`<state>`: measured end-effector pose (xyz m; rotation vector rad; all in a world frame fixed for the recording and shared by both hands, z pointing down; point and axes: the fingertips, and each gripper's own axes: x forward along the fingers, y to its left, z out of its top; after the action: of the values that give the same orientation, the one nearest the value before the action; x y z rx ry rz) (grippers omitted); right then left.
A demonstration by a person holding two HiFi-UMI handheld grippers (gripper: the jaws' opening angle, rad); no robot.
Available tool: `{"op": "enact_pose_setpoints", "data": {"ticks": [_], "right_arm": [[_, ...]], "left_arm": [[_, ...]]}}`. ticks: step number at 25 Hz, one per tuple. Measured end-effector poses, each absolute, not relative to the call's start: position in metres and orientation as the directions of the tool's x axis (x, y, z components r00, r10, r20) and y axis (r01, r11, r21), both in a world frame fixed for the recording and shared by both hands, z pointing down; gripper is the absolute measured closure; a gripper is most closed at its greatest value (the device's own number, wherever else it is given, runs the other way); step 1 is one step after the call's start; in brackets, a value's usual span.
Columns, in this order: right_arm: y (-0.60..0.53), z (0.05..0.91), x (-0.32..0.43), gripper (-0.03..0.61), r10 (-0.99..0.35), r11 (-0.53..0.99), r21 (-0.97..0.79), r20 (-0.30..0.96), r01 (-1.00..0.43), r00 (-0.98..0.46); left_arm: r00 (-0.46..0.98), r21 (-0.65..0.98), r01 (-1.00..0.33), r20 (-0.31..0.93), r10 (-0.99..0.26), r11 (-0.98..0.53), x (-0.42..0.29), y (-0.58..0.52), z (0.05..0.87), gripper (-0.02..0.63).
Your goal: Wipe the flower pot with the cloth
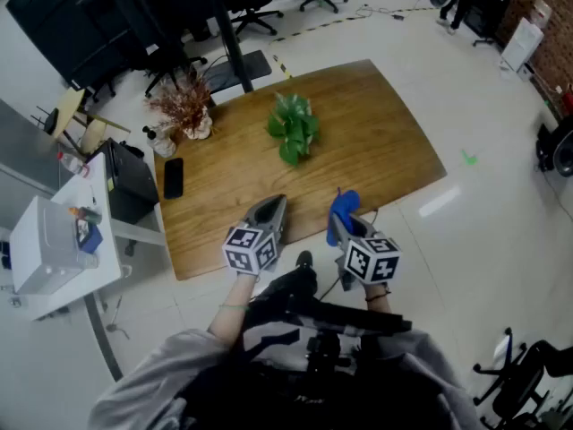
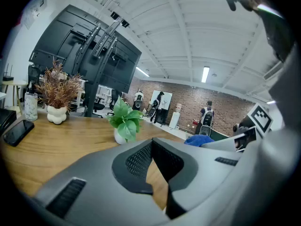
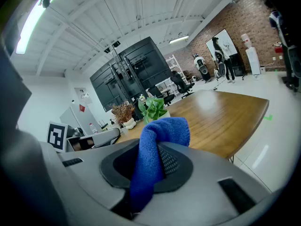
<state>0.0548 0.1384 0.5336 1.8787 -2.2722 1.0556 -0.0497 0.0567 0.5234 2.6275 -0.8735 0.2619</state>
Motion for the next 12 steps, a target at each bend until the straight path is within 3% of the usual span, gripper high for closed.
{"op": "enact_pose_setpoints", "data": {"ticks": [12], "right_arm": [[0.033, 0.553, 0.062, 0.523, -0.825, 0.025, -0.469, 0.489, -0.883, -0.284]], "left_arm": [[0.794, 0.310, -0.600, 0.343, -0.502, -0.737, -0.038, -0.044, 0.568, 0.609]]}}
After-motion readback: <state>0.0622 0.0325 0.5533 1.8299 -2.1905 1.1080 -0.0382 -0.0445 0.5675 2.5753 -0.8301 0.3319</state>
